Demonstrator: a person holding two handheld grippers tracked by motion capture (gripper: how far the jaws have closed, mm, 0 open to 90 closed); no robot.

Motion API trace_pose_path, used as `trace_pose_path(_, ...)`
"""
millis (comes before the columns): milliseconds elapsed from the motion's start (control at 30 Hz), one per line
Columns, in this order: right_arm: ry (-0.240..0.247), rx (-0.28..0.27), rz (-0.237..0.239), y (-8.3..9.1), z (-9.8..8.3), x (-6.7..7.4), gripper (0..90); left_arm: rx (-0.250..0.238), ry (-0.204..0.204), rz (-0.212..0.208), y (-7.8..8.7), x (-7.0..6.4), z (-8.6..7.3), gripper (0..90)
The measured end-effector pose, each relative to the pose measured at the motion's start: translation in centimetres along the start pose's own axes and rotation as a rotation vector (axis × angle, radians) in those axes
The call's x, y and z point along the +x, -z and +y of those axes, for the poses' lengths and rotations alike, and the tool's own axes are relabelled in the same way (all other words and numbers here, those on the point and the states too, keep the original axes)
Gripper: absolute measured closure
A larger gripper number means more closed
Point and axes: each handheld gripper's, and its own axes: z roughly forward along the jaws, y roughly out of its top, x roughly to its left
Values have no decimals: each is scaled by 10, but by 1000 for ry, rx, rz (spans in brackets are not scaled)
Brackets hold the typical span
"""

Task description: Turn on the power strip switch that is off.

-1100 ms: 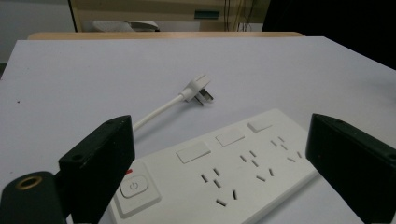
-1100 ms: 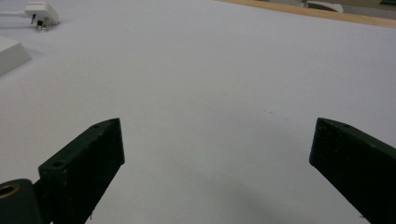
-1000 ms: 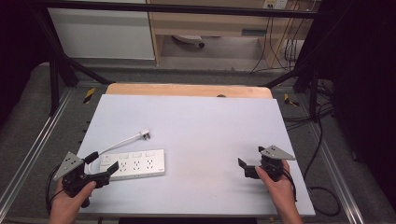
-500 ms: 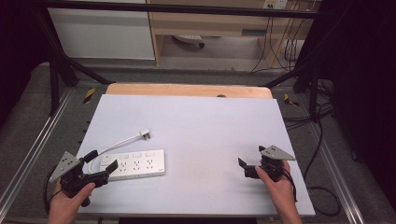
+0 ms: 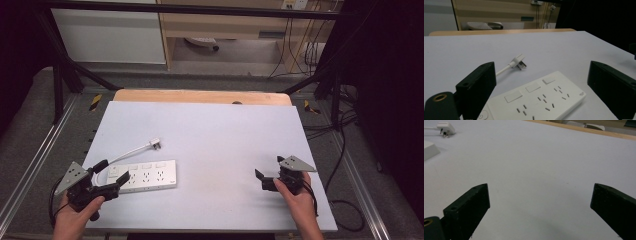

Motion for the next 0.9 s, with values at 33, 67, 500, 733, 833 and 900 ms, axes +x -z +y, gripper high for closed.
trace_pose_path(33,1,-1,0,0,0,0,28,2,-1,1,-1,-1,1,83)
trace_pose_path(67,1,-1,0,0,0,0,28,3,-3,2,-1,-1,2,83)
trace_pose_path(500,-4,-3,-4,2,0,-1,28,8,-22,6,-11,-9,19,92)
trace_pose_path(733,-4,-1,-6,2,0,0,28,10,-32,-8,-20,-14,29,123)
trace_pose_path(833,-5,-2,-8,2,0,-1,28,11,-35,-9,-26,-16,32,127)
trace_pose_path(900,-7,-4,-7,2,0,-1,28,14,-30,-9,-30,-16,34,138)
